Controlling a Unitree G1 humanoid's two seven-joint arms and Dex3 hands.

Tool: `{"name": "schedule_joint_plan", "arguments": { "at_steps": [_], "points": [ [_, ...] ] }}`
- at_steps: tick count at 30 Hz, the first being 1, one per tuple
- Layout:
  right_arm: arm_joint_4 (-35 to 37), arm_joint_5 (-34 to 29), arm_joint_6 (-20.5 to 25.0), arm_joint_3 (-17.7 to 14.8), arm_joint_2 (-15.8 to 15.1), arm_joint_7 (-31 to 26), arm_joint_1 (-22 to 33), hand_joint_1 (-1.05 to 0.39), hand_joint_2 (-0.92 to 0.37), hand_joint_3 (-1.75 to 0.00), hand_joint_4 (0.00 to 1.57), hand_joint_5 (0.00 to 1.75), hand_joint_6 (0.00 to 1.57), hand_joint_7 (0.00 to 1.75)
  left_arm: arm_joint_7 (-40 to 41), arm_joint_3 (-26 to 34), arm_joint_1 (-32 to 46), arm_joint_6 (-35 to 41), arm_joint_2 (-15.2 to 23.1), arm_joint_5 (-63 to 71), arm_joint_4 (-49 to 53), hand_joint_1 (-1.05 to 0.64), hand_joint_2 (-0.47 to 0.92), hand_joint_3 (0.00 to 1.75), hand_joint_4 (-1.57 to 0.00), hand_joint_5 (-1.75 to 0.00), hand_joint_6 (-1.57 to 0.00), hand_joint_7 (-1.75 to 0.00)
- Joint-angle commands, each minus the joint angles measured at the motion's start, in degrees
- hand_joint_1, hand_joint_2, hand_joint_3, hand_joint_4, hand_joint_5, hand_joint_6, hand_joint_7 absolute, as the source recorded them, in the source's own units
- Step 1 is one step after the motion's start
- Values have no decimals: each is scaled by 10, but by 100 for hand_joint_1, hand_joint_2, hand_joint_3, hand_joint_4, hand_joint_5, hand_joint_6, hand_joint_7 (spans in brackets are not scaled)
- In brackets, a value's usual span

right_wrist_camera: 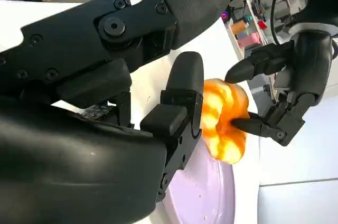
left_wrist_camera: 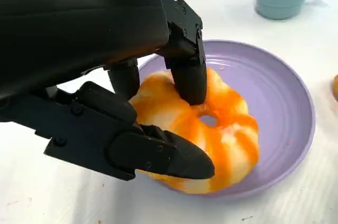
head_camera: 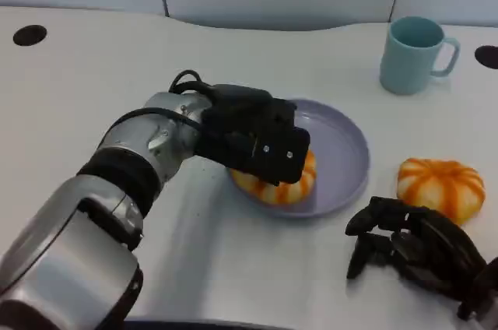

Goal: Grasp the bread from the table and place it into the plate.

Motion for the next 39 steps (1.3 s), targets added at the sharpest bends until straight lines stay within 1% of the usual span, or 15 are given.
{"name": "schedule_joint_plan", "arguments": {
  "at_steps": [1, 4, 6, 7, 8, 9, 11, 14, 17, 21, 23, 24, 28, 35, 39],
  "points": [
    [17, -7, 13, 0, -2, -3, 18, -49, -92, -7, 65, 138, 70, 95, 17, 2, 7, -17, 8, 1, -2, -79, 92, 20, 0, -98, -38, -117],
    [10, -8, 16, 2, -2, -5, 21, -49, -92, -6, 63, 138, 70, 95, 24, 5, 9, -29, 10, -2, 0, -77, 92, 19, 0, -73, -34, -104],
    [7, -8, 15, 3, -2, -4, 22, -50, -92, -7, 63, 138, 70, 95, 22, 6, 9, -30, 11, -3, 1, -77, 92, 19, 0, -69, -32, -100],
    [5, -8, 14, 3, -2, -3, 22, -49, -92, -8, 63, 139, 70, 95, 20, 7, 9, -29, 12, -3, 2, -77, 92, 21, 0, -64, -29, -69],
    [5, -8, 14, 4, -2, -2, 22, -49, -92, -8, 63, 139, 70, 96, 18, 7, 8, -28, 12, -3, 2, -78, 92, 21, 0, -62, -29, -55],
    [6, -7, 16, 3, -2, -2, 22, -49, -92, -8, 63, 139, 70, 96, 17, 6, 8, -27, 12, -2, 2, -78, 92, 22, 0, -61, -30, -48],
    [12, -6, 17, 1, -2, -1, 20, -49, -92, -8, 63, 139, 70, 96, 16, 6, 8, -26, 12, -2, 3, -79, 92, 24, 0, -59, -19, -25],
    [12, -3, 23, -1, -1, 0, 19, -49, -92, -7, 63, 139, 70, 96, 12, 4, 6, -17, 11, 1, 4, -80, 92, 25, 0, -58, -12, -14],
    [3, -6, 25, 1, -2, -4, 22, -49, -92, -6, 63, 140, 70, 97, 19, 3, 7, -16, 15, 2, 2, -80, 92, 25, 0, -54, -11, -11],
    [-7, -11, 23, 6, -3, -9, 25, -51, -92, -9, 62, 140, 69, 98, 60, 11, 20, -39, 31, -1, -9, -82, 92, 26, 0, -49, -15, -10],
    [-5, -7, 26, 5, -3, -8, 24, -48, -92, -8, 62, 140, 69, 98, 84, 17, 28, -54, 39, -4, -14, -80, 92, 28, 0, -61, -20, -11],
    [0, -6, 25, 3, -3, -8, 23, -48, -92, -8, 62, 139, 69, 98, 95, 29, 38, -67, 44, -15, -19, -80, 92, 28, 0, -63, -21, -11],
    [26, -2, 12, -5, -4, 6, 17, -48, -92, -7, 63, 138, 68, 96, 111, 95, 89, -126, 57, -85, -41, -73, 92, 23, 0, -81, -30, -14],
    [29, -10, 10, -3, -5, -6, 14, -50, -92, -6, 64, 138, 70, 95, 66, 185, 163, -208, 63, -202, -78, -72, 92, 26, 0, -101, -33, -15],
    [19, -14, 10, 1, -5, -15, 17, -51, -92, -6, 64, 139, 71, 95, 17, 248, 230, -216, 46, -310, -140, -66, 92, 23, 0, -112, -35, -16]
  ]
}}
